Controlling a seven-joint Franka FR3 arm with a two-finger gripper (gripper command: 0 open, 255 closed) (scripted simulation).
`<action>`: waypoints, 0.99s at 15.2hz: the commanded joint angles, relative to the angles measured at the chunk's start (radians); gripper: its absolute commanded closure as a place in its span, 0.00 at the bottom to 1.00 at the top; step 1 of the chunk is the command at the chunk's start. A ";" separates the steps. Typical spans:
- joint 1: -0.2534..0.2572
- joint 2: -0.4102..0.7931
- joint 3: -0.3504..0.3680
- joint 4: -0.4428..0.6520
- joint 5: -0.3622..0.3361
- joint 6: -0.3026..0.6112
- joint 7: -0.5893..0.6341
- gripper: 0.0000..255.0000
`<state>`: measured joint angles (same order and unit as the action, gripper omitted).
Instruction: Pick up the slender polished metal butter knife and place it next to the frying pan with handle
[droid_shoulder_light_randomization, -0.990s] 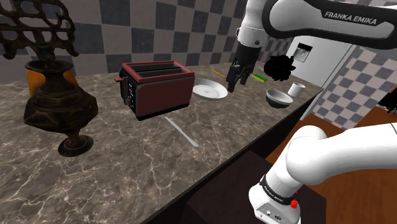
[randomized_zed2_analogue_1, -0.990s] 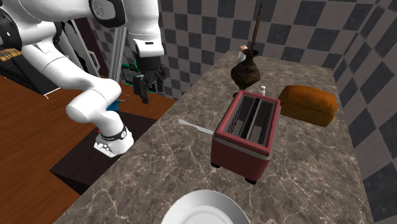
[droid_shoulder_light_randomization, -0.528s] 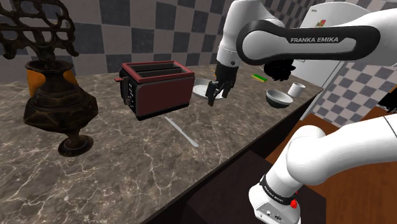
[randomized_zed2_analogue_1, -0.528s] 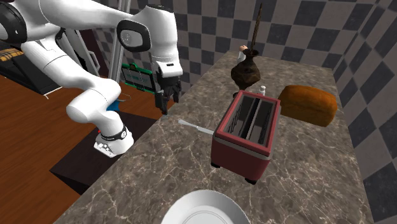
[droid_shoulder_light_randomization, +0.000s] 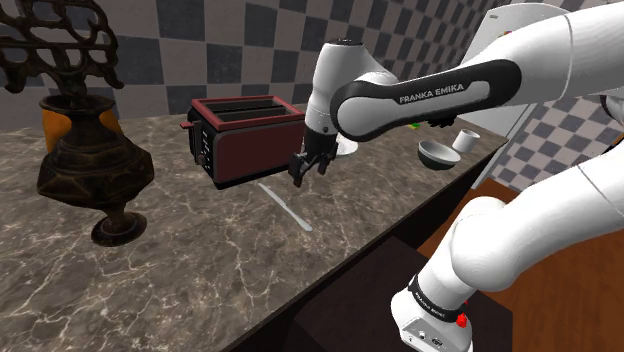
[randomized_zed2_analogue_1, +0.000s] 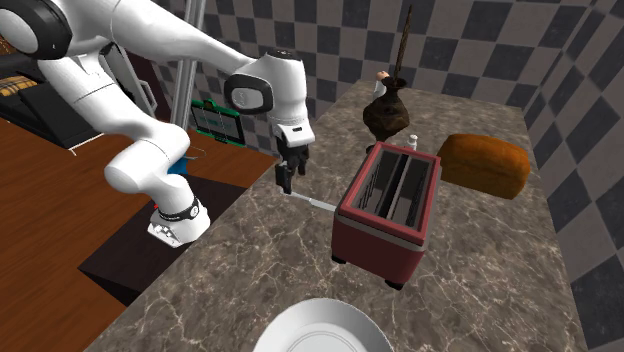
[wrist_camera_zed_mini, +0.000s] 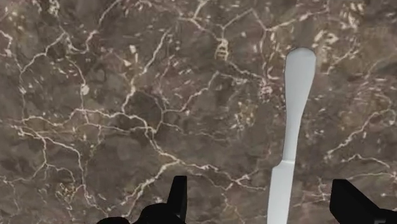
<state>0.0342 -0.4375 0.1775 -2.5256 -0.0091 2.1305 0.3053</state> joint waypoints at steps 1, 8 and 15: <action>0.001 0.066 0.020 0.001 0.000 0.076 0.033 0.00; -0.004 0.240 0.061 0.023 -0.032 0.244 0.112 0.00; -0.013 0.301 0.064 0.000 -0.057 0.327 0.130 0.00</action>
<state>0.0222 -0.1413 0.2422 -2.5246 -0.0639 2.4511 0.4346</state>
